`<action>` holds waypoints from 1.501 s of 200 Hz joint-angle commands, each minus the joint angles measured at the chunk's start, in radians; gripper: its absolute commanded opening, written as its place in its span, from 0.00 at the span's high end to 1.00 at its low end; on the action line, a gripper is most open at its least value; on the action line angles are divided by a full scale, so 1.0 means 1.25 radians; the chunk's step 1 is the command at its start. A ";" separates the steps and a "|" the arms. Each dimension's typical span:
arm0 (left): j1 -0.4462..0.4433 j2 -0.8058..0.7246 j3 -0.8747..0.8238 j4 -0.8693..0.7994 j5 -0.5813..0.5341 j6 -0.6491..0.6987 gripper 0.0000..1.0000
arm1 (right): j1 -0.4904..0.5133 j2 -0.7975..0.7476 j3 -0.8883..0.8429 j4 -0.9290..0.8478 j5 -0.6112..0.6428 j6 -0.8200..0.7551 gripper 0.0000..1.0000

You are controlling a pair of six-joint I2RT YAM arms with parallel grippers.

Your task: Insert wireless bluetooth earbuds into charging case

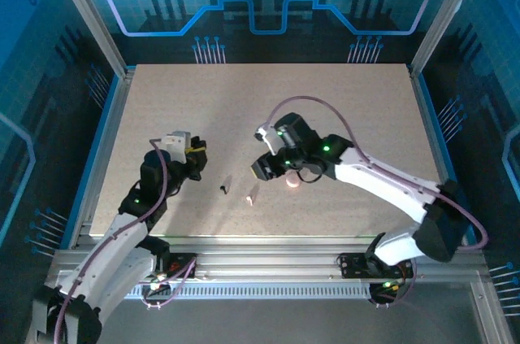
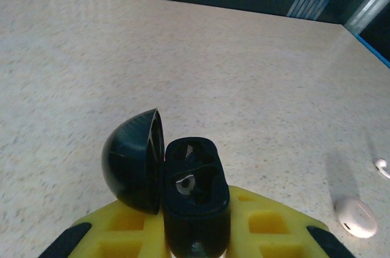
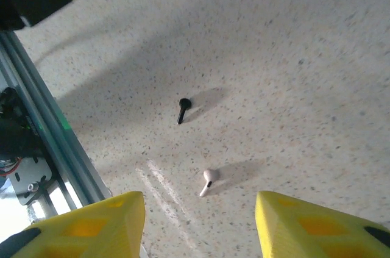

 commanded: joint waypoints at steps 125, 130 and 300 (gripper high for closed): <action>0.120 -0.054 -0.032 -0.072 -0.028 -0.050 0.82 | 0.109 0.572 0.463 -0.182 0.035 0.130 0.57; 0.121 -0.060 -0.034 -0.069 -0.027 -0.050 0.82 | 0.110 0.581 0.471 -0.185 0.031 0.133 0.57; 0.129 -0.074 -0.034 -0.078 -0.019 -0.050 0.82 | 0.134 0.669 0.572 -0.242 0.071 0.162 0.57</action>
